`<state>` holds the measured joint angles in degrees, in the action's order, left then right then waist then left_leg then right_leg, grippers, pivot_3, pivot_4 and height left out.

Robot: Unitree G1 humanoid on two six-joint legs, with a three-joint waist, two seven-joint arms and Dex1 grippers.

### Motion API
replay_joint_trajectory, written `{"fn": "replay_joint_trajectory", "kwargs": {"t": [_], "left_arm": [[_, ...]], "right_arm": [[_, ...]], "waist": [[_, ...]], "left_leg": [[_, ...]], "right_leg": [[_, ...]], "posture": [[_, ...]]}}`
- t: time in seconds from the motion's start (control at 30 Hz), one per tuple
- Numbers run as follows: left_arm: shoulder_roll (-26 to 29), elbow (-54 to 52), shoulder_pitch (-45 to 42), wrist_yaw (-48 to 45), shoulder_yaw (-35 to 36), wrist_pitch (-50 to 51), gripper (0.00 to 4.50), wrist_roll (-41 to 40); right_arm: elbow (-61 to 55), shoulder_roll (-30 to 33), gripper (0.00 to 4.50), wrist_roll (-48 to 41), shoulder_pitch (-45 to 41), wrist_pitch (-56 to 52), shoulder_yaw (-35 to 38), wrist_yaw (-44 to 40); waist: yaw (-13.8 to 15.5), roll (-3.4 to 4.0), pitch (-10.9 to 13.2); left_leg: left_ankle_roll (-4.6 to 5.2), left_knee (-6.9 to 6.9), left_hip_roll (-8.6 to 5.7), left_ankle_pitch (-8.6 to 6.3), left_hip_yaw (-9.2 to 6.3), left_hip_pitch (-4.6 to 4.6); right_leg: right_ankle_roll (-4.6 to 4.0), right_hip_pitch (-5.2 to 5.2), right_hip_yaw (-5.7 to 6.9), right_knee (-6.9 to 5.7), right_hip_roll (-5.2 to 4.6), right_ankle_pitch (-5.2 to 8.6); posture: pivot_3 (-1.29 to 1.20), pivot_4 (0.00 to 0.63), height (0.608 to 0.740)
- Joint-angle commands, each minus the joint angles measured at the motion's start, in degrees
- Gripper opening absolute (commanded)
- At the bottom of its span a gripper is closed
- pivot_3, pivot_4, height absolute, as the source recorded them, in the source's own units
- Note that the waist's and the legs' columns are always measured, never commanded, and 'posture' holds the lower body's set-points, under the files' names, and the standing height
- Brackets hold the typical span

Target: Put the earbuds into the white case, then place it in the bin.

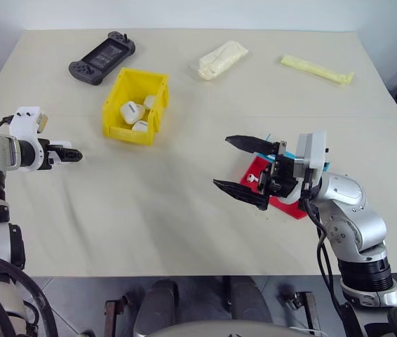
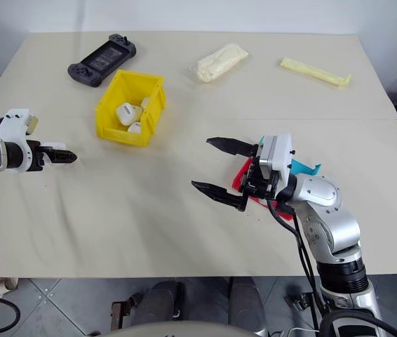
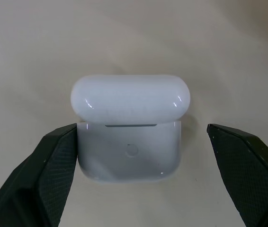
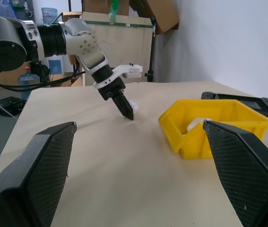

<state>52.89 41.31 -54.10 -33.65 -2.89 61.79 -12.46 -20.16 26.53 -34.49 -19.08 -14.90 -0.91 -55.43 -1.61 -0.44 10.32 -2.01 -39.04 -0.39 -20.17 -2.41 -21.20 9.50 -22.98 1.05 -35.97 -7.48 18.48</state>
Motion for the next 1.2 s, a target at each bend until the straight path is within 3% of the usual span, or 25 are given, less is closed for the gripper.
{"fn": "replay_joint_trajectory", "kwargs": {"t": [0.03,0.2,0.3,0.4,0.47,0.63,0.77,0.83,0.93,1.0,1.1,1.2], "left_arm": [[0.32,0.87,-1.15,-0.7,-0.18,-0.24,4.47,2.33],[-0.37,1.84,-1.39,-1.52,-1.02,-0.22,4.47,4.14],[-0.07,2.61,-1.54,-1.9,-1.29,-0.16,3.87,5.34],[0.42,1.88,-0.61,-4.36,-1.83,0.81,2.98,5.61],[0.48,0.28,0.92,-4.97,-0.49,1.42,2.82,4.89],[1.44,-16.88,12.88,-9.26,13.62,6.61,2.82,-4.82],[-3.79,-38.23,32.25,-14.1,31.67,-6.27,2.82,-12.88],[-6.43,-44.9,38.92,-15.98,35.01,-13.33,2.82,-14.32],[-11.67,-52.06,46.38,-21.86,33.79,-34.67,2.82,-13.03],[-15.47,-54.88,47.95,-22.56,31.79,-39.96,2.82,-14.5],[-25.24,-60.92,49.59,-22.51,22.13,-48.73,2.82,-14.66],[-31.15,-61.08,48.05,-23.53,13.87,-53.6,2.82,-13.57]], "right_arm": [[-2.35,-0.47,4.5,-0.57,0.67,1.37,0.61,0.43],[-2.51,-0.81,4.5,-0.07,1.9,1.71,0.06,0.47],[-2.77,-0.79,4.5,-0.14,2.33,1.64,0.21,0.88],[-2.91,-0.52,4.5,-0.2,3.24,1.85,0.5,1.12],[-2.69,-0.29,4.5,0.02,4.06,2.2,0.59,1.04],[-2.72,1.59,4.5,0.57,6.12,2.46,1.11,0.09],[-2.69,3.37,4.5,-0.53,6.54,1.2,2.64,-0.08],[-2.36,3.99,4.5,-1.14,6.4,0.71,3.3,-0.34],[-2.95,4.03,4.5,-2.76,5.37,-1.24,3.63,0.83],[-3.51,4.8,4.5,-3.2,5.44,-2.14,4.1,0.9],[-6.75,7.94,4.5,-4.67,7.2,-5.02,7.02,2.09],[-9.45,11.4,4.5,-5.36,11.92,-6.37,12.93,3.39]], "waist": [[0.01,0.0,0.0],[0.01,0.0,0.0],[-0.09,0.0,0.0],[-0.02,0.0,0.0],[0.0,0.0,0.0],[-0.19,0.01,-0.01],[-0.31,0.02,-0.01],[0.04,0.0,-0.01],[0.83,0.0,-0.01],[1.64,0.0,-0.01],[2.7,0.19,-0.08],[3.25,0.05,-0.08]], "left_leg": [[0.0,0.0,0.0,0.0,0.0,0.0],[0.0,-0.02,0.0,0.0,0.0,0.0],[0.0,-0.03,0.0,0.0,0.0,0.01],[0.0,-0.03,0.0,0.0,0.0,0.02],[0.0,-0.03,-0.02,0.0,0.01,0.02],[0.0,-0.02,0.02,0.0,0.01,0.05],[0.01,0.01,0.1,-0.01,-0.2,0.05],[0.0,-0.03,0.14,-0.01,-0.29,0.0],[-0.03,-0.06,0.14,-0.02,-0.24,0.0],[-0.03,-0.08,0.12,-0.02,-0.14,0.04],[0.03,-0.12,0.05,-0.04,-0.06,0.05],[0.17,-0.16,0.01,-0.11,-0.07,-0.02]], "right_leg": [[0.0,0.0,0.0,0.0,0.0,0.0],[0.0,0.0,0.0,-0.02,0.0,0.0],[0.0,0.0,-0.01,-0.04,0.0,0.0],[0.0,0.0,-0.01,-0.05,0.0,0.0],[0.0,0.0,-0.01,-0.04,-0.02,0.0],[0.0,-0.01,-0.01,-0.05,-0.05,0.0],[0.0,-0.09,-0.09,-0.03,-0.11,0.0],[-0.03,-0.15,-0.08,-0.02,-0.14,-0.01],[-0.12,-0.14,-0.03,0.06,-0.16,-0.07],[-0.14,-0.07,-0.04,0.23,-0.19,-0.09],[-0.13,0.18,0.09,0.32,-0.21,-0.16],[-0.18,0.32,0.18,0.42,-0.19,-0.3]], "posture": [[0.0,0.15,0.74],[0.0,0.15,0.74],[0.0,0.15,0.74],[0.0,0.15,0.74],[0.0,0.15,0.74],[0.0,0.15,0.74],[0.0,0.15,0.74],[0.0,0.15,0.74],[0.0,0.15,0.74],[0.0,0.15,0.74],[0.0,0.15,0.74],[0.0,0.15,0.74]]}}
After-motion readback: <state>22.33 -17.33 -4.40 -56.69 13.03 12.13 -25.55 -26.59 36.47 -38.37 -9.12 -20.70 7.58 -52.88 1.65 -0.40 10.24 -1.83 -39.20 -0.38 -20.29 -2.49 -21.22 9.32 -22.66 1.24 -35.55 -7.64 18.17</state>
